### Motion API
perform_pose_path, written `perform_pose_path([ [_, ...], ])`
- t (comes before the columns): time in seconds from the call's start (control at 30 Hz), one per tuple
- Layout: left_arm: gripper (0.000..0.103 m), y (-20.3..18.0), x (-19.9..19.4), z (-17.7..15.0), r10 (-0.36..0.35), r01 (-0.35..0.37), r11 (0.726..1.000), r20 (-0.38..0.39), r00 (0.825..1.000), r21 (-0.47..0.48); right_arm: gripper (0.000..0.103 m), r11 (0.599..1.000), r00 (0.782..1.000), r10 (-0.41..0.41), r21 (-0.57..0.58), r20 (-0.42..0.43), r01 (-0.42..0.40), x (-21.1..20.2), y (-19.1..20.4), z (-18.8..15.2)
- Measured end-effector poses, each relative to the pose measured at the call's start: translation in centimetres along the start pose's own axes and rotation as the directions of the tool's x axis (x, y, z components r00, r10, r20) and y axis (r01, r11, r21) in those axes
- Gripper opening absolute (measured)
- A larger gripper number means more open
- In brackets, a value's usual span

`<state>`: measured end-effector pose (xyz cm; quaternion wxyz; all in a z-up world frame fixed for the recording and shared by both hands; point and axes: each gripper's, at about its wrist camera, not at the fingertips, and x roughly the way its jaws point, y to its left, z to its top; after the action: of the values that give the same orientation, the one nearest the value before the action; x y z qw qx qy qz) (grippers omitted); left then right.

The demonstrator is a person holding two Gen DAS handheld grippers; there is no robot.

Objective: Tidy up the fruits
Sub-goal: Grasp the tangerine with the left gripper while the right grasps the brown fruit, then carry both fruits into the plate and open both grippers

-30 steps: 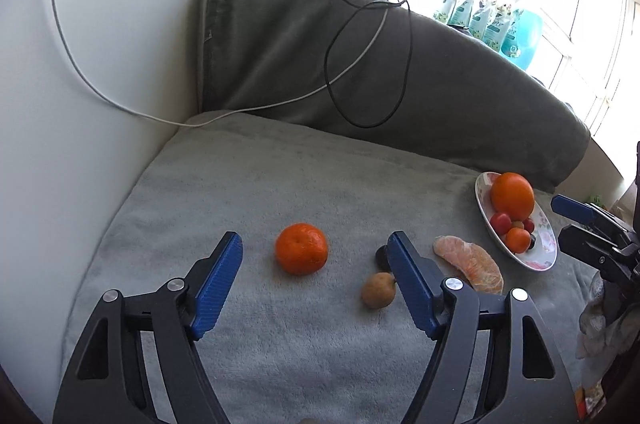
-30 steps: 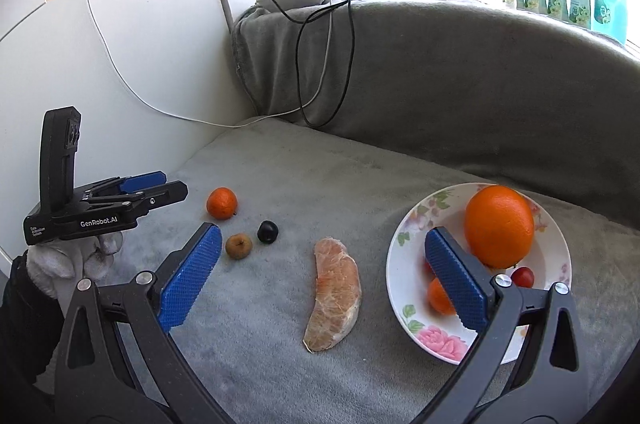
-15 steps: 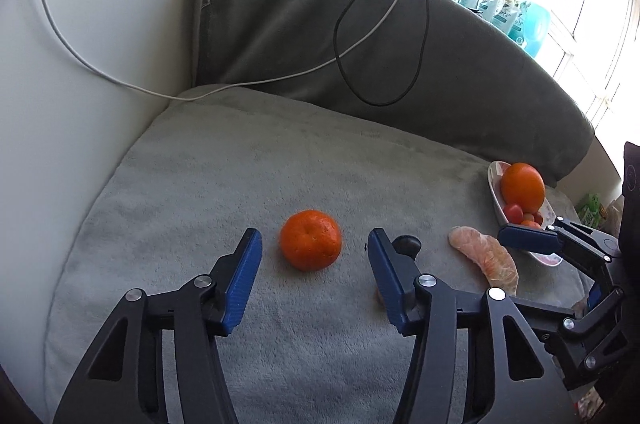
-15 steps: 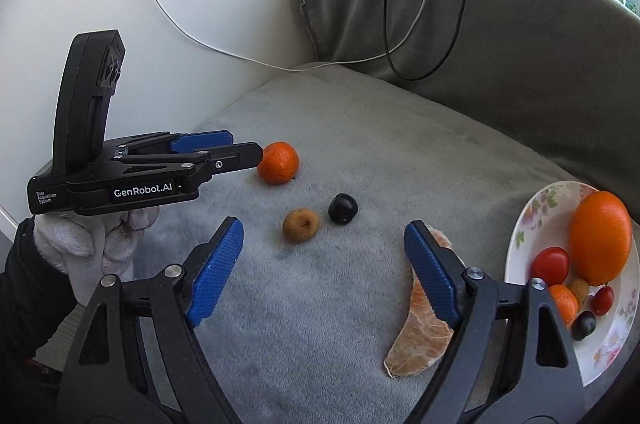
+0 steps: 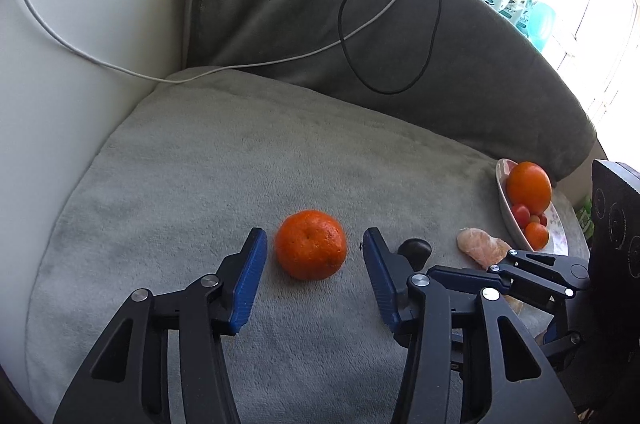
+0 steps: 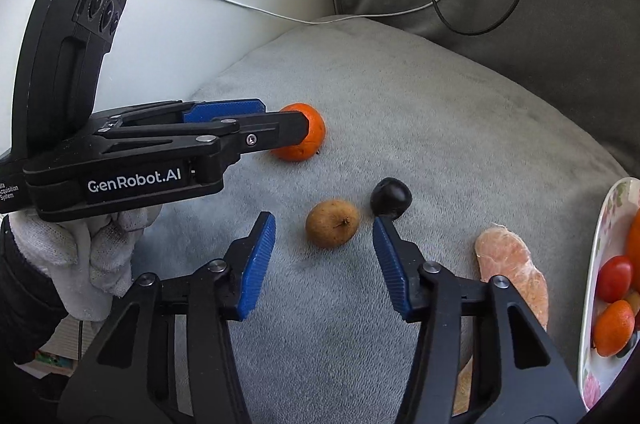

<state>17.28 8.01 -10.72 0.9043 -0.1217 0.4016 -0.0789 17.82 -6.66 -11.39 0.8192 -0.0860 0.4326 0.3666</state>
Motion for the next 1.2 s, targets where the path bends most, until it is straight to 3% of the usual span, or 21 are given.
perform_pose_path([
  [0.4,0.046,-0.1,1.6,0.1,0.016,-0.016,1.000,-0.029,0.999,0.001,0.042,1.000,1.000,-0.022,-0.016,-0.021,0.021,1.3,0.3,0.5],
  [0.47,0.042,-0.1,1.7,0.1,0.016,-0.016,1.000,-0.032,0.999,0.002,0.035,0.999,0.999,-0.036,-0.020,-0.021,0.035,1.5,0.2,0.6],
  [0.6,0.040,-0.2,1.7,0.1,0.026,-0.025,1.000,-0.028,0.999,0.014,0.032,0.999,0.999,-0.038,-0.011,-0.021,0.038,1.6,0.0,0.5],
  [1.2,0.038,-0.6,0.5,-0.1,0.042,-0.042,0.998,0.000,0.999,0.037,0.031,0.999,0.999,-0.041,-0.008,0.000,0.041,0.6,0.1,0.4],
])
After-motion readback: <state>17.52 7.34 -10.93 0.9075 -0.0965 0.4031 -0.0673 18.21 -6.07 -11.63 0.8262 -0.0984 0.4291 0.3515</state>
